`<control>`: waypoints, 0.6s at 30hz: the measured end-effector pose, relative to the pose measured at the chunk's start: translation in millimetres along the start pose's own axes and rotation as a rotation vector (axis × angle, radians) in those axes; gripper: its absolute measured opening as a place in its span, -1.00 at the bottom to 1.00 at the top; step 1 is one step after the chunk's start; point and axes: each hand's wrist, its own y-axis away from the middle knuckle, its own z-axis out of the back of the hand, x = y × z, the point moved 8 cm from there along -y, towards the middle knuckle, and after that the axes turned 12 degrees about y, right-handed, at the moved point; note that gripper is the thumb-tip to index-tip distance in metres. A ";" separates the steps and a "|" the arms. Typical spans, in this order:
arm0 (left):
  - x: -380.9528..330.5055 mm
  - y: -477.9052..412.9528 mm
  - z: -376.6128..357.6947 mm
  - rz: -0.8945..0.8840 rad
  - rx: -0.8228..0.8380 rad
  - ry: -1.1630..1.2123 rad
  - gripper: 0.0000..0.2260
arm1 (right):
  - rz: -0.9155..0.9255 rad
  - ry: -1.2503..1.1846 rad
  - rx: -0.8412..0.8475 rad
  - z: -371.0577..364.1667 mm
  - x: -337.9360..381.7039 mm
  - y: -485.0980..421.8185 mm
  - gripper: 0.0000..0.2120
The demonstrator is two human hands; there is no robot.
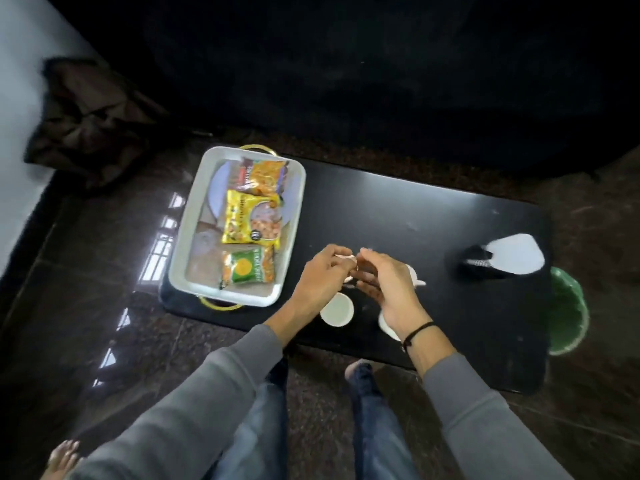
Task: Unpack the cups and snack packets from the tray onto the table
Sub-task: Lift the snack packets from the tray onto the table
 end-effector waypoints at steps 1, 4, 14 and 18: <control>0.7 -0.9 14.3 0.002 -0.016 0.001 -0.78 | 0.010 0.024 0.013 -13.2 2.2 -2.7 -0.88; 5.6 -6.5 64.4 0.004 -0.066 0.013 -0.73 | 0.038 0.118 0.058 -62.7 6.9 -13.0 -0.88; 19.8 -50.9 189.7 -0.003 -0.175 -0.018 -0.81 | 0.065 0.296 0.023 -175.4 13.1 -75.6 -0.82; 23.6 -83.5 232.0 -0.034 -0.295 -0.148 -0.72 | 0.167 0.546 -0.175 -187.7 18.7 -105.3 -0.65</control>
